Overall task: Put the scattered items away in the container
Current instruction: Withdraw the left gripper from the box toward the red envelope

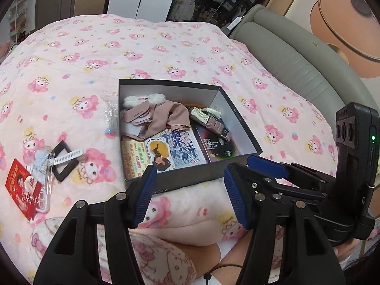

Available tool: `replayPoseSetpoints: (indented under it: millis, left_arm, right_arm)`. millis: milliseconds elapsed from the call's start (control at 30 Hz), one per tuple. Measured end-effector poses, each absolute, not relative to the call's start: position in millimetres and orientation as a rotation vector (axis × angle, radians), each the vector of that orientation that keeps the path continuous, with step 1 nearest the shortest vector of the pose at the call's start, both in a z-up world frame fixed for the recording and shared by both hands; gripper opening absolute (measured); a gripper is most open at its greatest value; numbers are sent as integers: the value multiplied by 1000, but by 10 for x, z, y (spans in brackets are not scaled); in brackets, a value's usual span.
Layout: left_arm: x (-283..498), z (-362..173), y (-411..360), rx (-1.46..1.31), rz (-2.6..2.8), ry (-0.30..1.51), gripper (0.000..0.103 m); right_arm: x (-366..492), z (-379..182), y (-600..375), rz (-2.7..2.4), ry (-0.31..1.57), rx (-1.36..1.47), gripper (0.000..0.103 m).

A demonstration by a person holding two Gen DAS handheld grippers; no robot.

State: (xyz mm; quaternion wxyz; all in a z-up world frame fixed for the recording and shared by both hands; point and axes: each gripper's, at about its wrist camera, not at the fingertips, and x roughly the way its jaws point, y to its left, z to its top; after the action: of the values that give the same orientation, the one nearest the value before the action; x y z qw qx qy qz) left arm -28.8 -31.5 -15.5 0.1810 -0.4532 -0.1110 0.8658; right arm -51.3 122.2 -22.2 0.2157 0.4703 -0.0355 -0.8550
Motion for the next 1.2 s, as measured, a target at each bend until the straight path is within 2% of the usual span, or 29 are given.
replayPoseSetpoints:
  millis: [400, 1200]
  left_arm:
    - [-112, -173, -724, -1276, 2483, -352, 60]
    - [18, -639, -1933, -1363, 2565, -589, 60]
  right_arm:
    - [-336, -182, 812, -2345, -13, 1295, 41]
    - [-330, -512, -467, -2178, 190, 1354, 41]
